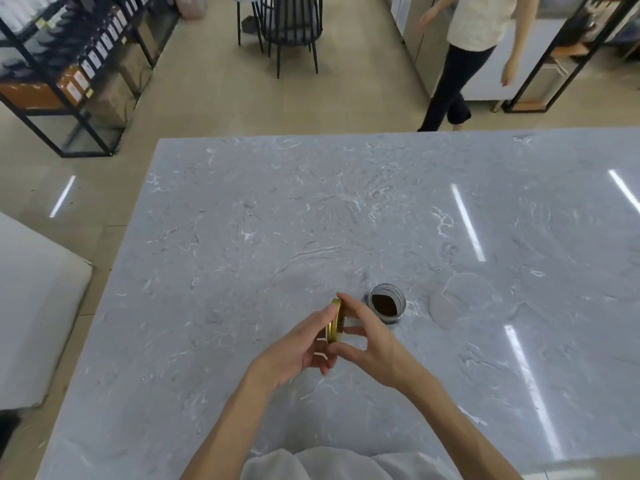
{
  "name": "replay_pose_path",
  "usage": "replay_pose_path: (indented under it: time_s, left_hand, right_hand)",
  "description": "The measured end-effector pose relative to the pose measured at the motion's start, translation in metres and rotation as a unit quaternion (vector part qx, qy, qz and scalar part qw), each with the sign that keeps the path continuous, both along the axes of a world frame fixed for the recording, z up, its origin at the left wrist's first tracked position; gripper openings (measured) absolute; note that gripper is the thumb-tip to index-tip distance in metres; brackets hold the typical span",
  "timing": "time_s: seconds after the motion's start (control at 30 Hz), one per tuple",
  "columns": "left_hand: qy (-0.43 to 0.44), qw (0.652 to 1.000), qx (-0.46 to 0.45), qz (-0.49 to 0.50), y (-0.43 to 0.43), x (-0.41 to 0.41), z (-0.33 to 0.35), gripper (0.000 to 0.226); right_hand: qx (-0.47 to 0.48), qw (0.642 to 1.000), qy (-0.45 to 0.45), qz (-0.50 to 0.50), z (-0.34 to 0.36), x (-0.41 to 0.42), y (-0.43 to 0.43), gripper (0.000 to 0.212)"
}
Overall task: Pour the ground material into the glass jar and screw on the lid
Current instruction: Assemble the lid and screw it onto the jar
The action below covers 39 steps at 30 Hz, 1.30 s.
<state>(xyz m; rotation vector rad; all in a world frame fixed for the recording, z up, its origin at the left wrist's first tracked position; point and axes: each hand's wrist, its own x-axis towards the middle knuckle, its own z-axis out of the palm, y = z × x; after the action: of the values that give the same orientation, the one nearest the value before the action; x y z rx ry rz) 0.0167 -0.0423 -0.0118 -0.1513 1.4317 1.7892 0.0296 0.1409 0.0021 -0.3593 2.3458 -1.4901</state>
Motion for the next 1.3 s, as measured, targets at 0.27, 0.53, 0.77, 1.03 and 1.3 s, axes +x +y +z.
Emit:
replay_pose_path:
  time_s: [0.27, 0.53, 0.77, 1.03, 1.3]
  left_hand:
    - [0.163, 0.968, -0.19, 0.008, 0.063, -0.014, 0.005, 0.076]
    - [0.298, 0.873, -0.375, -0.097, 0.086, -0.042, -0.044, 0.115]
    - [0.252, 0.93, -0.264, -0.053, 0.082, -0.046, -0.063, 0.09]
    - [0.237, 0.935, -0.255, -0.063, 0.081, -0.047, -0.055, 0.09]
    - [0.253, 0.93, -0.259, -0.055, 0.08, -0.045, -0.055, 0.088]
  right_hand:
    - [-0.08, 0.992, 0.032, -0.092, 0.008, -0.006, 0.086, 0.069]
    - [0.292, 0.933, 0.127, 0.167, 0.014, -0.077, 0.113, 0.071]
    - [0.418, 0.821, 0.209, 0.327, 0.019, -0.106, 0.077, 0.073]
    - [0.369, 0.759, 0.242, 0.479, 0.029, -0.128, 0.082, 0.069]
    - [0.317, 0.836, 0.232, 0.382, 0.014, -0.117, 0.104, 0.074]
